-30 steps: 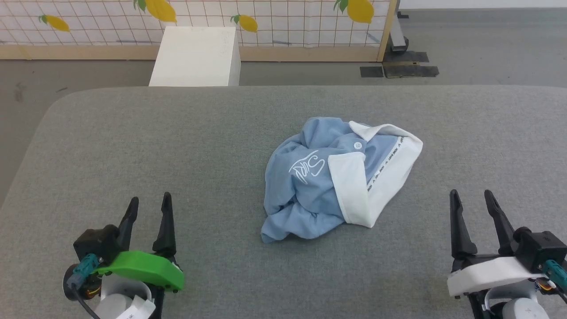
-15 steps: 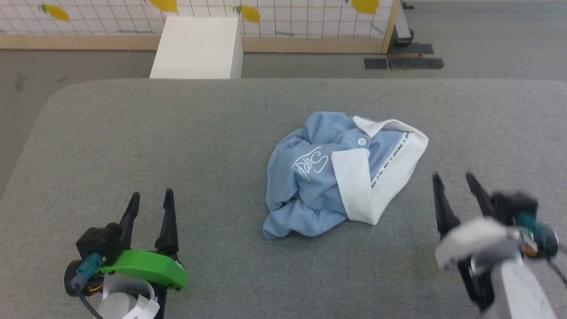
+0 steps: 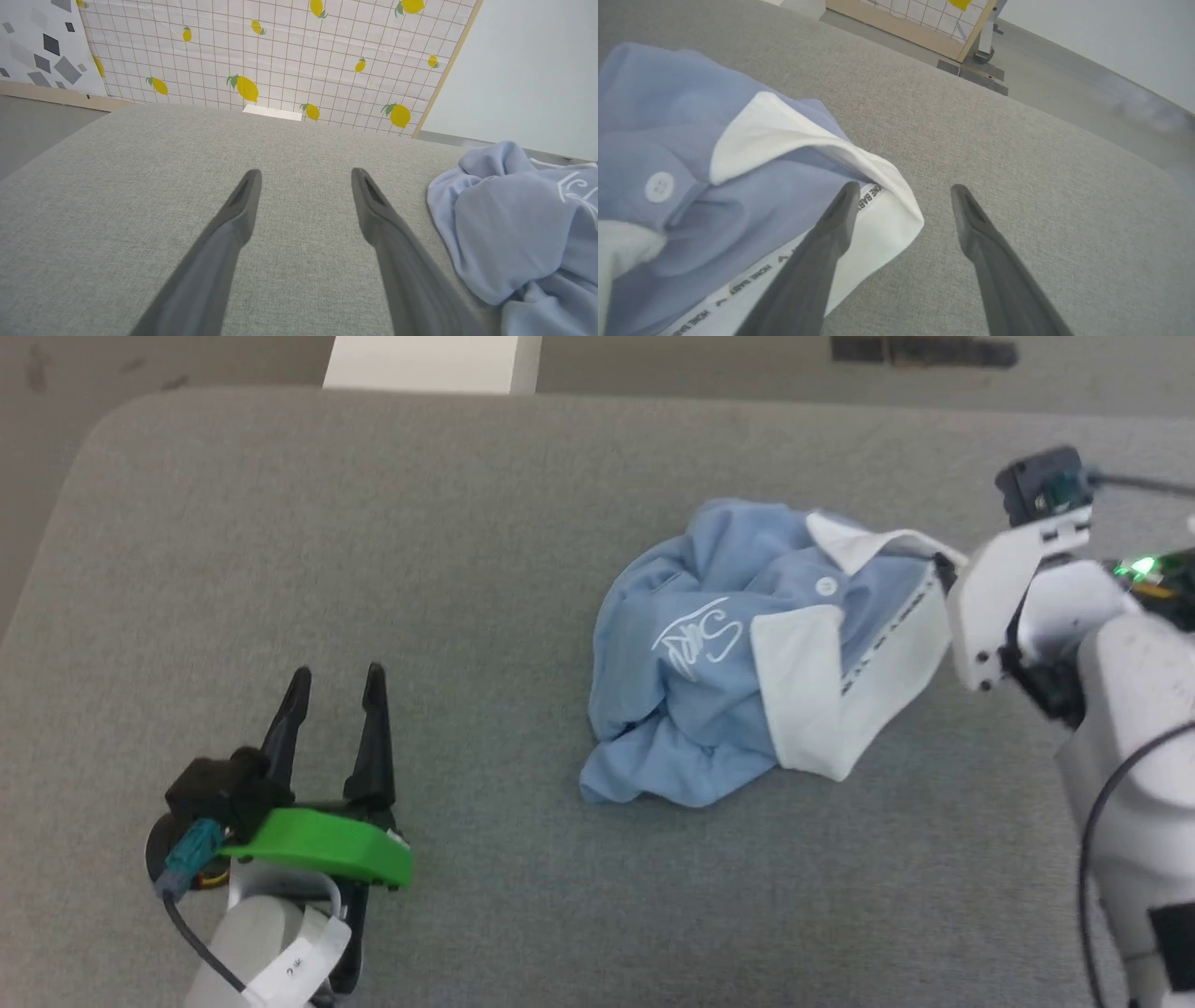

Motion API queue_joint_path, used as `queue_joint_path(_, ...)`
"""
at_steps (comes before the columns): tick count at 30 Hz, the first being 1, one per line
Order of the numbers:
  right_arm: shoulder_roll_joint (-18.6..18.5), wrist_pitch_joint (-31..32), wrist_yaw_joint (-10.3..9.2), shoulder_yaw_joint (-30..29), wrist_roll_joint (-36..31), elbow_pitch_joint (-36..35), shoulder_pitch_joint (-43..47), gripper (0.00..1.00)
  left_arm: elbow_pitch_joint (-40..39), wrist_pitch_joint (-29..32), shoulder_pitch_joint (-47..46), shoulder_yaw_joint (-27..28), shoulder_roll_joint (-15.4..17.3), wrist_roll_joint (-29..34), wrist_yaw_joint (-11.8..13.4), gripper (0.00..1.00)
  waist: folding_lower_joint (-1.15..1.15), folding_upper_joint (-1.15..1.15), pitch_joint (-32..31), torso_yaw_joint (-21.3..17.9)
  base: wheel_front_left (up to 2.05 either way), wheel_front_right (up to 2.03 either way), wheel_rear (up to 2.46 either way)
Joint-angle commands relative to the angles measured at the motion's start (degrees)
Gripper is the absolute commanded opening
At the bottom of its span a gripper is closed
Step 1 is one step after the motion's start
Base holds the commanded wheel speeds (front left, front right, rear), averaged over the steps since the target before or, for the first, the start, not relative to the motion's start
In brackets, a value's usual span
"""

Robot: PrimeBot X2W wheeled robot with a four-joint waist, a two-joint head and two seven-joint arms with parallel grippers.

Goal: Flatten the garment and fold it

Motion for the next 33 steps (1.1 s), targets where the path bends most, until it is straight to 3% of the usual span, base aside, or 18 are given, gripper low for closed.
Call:
queue_joint_path(1, -1.0, 2.9, -0.09, 1.0, 0.5, 1.3, -1.9, 1.00, -0.4, -0.2, -1.3, 0.1, -0.5, 0.2, -0.5, 1.00, 0.00, 0.00, 4.1, 3.1, 0.00, 0.00, 0.00)
queue_joint_path(6, -3.8, 9.3, -0.09, 5.6, 2.3, 3.8, -4.8, 1.00, -0.4, -0.2, -2.5, 0.4, -1.5, 0.4, -1.1, 1.00, 0.00, 0.00, 6.7, 4.7, 0.00, 0.00, 0.00)
queue_joint_path(14, -4.5, 18.0, -0.09, 12.9, 10.2, 4.8, -3.7, 1.00, 1.0, -0.2, -3.2, 1.5, -2.7, 0.4, -2.3, 1.00, 0.00, 0.00, 7.8, 5.2, 0.00, 0.00, 0.00)
queue_joint_path(15, -4.8, 18.3, -0.09, 13.3, 10.9, 4.6, -3.5, 0.86, 1.2, -0.2, -3.3, 1.6, -2.8, 0.5, -2.4, 1.00, 0.00, 0.00, 7.7, 5.1, 0.00, 0.00, 0.00)
queue_joint_path(16, -5.3, 18.5, -0.09, 13.7, 11.6, 4.2, -3.4, 0.36, 1.3, -0.2, -3.4, 1.7, -2.9, 0.5, -2.5, 1.00, 0.00, 0.00, 7.6, 5.0, 0.00, 0.00, 0.00)
queue_joint_path(17, -5.6, 18.1, -0.09, 14.1, 12.1, 3.7, -3.4, 0.00, 1.4, -0.2, -3.5, 1.8, -3.0, 0.6, -2.6, 1.00, 0.00, 0.00, 7.5, 4.9, 0.00, 0.00, 0.00)
queue_joint_path(24, -7.4, 12.0, -0.09, 13.3, 13.6, -0.2, -3.7, 0.00, 2.3, -0.2, -3.0, 3.1, -3.1, 1.3, -3.1, 1.00, 0.00, 0.00, 4.1, 2.2, 0.00, 0.00, 0.00)
queue_joint_path(29, -6.8, 5.5, -0.09, 6.0, 12.8, -3.7, -1.9, 0.00, 2.7, -0.2, -1.5, 3.8, -3.1, 1.9, -3.2, 1.00, 0.00, 0.00, 0.3, -0.7, 0.00, 0.00, 0.00)
queue_joint_path(33, -5.4, 2.9, -0.09, -2.1, 12.0, -10.5, 5.8, 0.00, 3.2, -0.2, 0.2, 4.2, -3.1, 2.0, -3.0, 1.00, 0.00, 0.00, -3.0, -3.0, 0.00, 0.00, 0.00)
